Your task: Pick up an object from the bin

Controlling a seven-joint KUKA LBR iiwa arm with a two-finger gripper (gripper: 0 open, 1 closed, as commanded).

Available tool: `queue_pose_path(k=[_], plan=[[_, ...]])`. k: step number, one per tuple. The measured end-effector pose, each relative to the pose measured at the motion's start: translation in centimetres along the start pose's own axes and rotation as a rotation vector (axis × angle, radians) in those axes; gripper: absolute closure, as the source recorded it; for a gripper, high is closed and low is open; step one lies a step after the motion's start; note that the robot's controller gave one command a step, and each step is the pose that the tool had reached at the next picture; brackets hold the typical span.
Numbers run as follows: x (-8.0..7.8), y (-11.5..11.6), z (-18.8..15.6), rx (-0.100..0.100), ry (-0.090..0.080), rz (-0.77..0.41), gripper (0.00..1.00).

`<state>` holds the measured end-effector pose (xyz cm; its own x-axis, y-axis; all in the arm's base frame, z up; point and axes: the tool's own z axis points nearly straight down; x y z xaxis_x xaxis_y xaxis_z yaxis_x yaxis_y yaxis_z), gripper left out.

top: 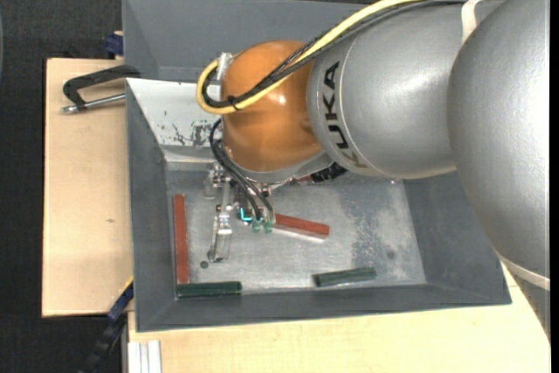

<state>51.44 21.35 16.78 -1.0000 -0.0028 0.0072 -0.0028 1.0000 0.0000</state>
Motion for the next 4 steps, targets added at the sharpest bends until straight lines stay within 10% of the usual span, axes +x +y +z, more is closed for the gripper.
queue_pose_path(k=[1,2,3,4], plan=[[-0.2,-0.1,-0.4,-0.002,-0.008,0.002,0.00],[-5.0,-5.0,5.7,-0.004,-0.013,0.074,0.00],[-2.7,-8.1,5.5,0.001,0.001,-0.066,0.00],[-4.1,-9.7,4.1,-0.003,-0.013,0.009,0.00]])
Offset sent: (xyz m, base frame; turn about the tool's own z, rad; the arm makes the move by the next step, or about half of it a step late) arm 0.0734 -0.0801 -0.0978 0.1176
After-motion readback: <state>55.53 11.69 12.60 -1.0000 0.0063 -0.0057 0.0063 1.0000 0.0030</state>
